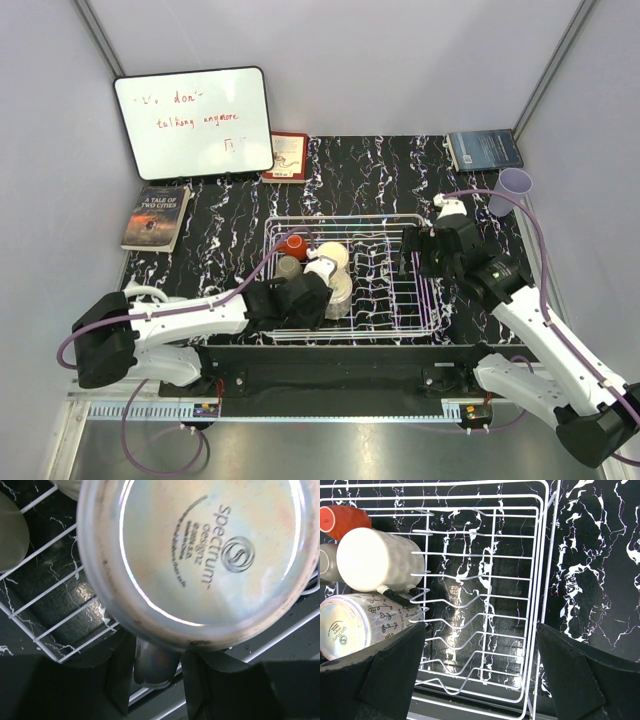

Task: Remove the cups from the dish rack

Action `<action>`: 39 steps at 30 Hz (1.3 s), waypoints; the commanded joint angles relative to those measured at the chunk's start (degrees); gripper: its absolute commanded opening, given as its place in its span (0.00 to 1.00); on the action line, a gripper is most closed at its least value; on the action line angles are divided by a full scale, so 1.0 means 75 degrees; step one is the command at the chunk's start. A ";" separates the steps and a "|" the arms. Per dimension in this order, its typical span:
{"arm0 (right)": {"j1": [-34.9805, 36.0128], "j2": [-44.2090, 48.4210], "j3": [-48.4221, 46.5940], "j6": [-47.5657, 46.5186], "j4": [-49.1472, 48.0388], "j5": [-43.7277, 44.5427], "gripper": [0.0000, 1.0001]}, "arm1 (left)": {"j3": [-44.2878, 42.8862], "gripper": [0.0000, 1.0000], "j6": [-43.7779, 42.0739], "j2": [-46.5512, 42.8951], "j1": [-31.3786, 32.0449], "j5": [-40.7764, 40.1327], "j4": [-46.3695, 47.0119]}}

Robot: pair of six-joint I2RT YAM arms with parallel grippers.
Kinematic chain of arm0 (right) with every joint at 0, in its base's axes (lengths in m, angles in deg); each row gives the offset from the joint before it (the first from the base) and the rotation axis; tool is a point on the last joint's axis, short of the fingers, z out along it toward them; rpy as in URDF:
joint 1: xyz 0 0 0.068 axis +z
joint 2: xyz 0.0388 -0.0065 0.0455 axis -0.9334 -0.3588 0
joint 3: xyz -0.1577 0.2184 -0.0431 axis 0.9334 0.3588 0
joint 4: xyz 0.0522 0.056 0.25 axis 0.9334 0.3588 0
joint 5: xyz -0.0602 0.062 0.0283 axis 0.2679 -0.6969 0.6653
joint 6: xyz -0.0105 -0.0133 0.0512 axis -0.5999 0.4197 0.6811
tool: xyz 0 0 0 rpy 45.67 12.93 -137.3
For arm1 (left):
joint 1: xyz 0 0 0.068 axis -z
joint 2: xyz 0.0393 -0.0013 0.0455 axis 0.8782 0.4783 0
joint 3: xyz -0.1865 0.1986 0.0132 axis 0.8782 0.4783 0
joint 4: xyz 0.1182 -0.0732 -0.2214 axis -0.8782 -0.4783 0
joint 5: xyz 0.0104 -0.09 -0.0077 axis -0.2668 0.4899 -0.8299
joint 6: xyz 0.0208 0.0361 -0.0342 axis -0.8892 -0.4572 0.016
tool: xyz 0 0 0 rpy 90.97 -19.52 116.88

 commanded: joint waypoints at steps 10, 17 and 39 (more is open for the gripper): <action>0.0056 0.0246 0.0049 -0.0085 -0.0045 -0.0141 1.00 | 0.0133 0.00 0.0186 -0.0079 0.0399 -0.1267 0.0937; 0.0056 0.0211 -0.0044 -0.0097 -0.0056 -0.0141 1.00 | -0.0054 0.00 0.0174 -0.0665 0.0563 -0.1443 0.0598; 0.0044 0.0269 -0.0631 0.2247 -0.1086 -0.0949 0.93 | -0.3255 0.00 -0.0236 -0.2552 0.0540 -0.0342 -0.0006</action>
